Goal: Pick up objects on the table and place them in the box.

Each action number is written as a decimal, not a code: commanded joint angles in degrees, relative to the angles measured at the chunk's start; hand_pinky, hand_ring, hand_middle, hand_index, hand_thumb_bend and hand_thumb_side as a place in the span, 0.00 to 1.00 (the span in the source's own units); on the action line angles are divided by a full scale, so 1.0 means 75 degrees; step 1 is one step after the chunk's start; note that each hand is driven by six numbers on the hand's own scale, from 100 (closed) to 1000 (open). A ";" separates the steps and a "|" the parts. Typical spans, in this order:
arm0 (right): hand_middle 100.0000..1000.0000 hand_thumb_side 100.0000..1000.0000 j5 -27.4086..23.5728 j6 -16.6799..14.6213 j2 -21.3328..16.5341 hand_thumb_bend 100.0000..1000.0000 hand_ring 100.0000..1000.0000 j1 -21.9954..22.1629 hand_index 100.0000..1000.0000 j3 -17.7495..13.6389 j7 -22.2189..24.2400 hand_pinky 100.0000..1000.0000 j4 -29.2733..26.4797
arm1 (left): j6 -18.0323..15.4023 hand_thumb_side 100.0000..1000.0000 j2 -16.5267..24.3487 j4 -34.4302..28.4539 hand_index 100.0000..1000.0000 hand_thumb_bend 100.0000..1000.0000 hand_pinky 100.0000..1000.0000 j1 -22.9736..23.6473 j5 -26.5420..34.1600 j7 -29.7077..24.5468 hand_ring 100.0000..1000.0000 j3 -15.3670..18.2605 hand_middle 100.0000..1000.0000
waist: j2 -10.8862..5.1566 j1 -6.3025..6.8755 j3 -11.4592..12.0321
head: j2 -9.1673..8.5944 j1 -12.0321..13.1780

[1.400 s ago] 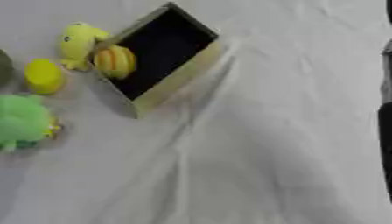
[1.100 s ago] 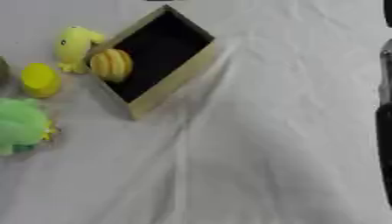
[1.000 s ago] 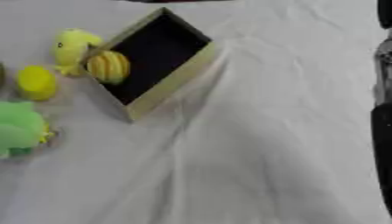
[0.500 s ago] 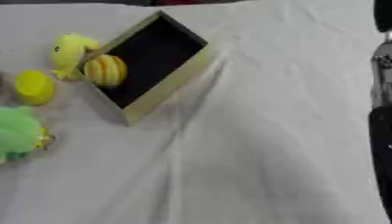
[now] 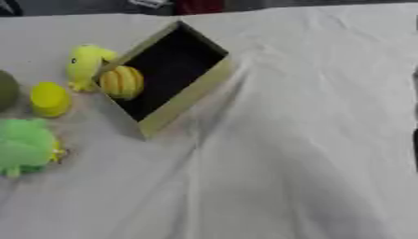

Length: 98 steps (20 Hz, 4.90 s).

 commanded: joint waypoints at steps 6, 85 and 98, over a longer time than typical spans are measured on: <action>0.70 0.38 0.0463 -0.0720 -0.0936 0.00 0.91 0.0588 0.77 -0.0114 -0.0379 0.89 -0.0119 | 0.0600 0.59 0.1888 0.0209 0.89 0.53 0.72 0.0190 -0.0209 -0.0470 0.71 -0.0277 0.71 | -0.0232 -0.0009 -0.0042 | 0.0088 -0.0081; 0.66 0.43 0.0985 -0.1042 -0.0987 0.00 0.90 0.1281 0.76 0.0134 -0.0220 0.89 -0.0119 | 0.1070 0.37 0.1494 0.4819 0.88 0.64 0.81 -0.1069 -0.2497 -0.7834 0.79 -0.3484 0.79 | -0.0283 -0.0167 -0.0100 | 0.0408 0.0270; 0.65 0.44 0.1105 -0.1014 -0.0945 0.00 0.91 0.1484 0.76 0.0074 -0.0246 0.89 -0.0119 | 0.1412 0.31 0.2021 0.2587 0.81 0.08 0.72 -0.0714 -0.2596 -0.7570 0.70 -0.2933 0.70 | -0.0276 -0.0164 -0.0072 | 0.0465 0.0181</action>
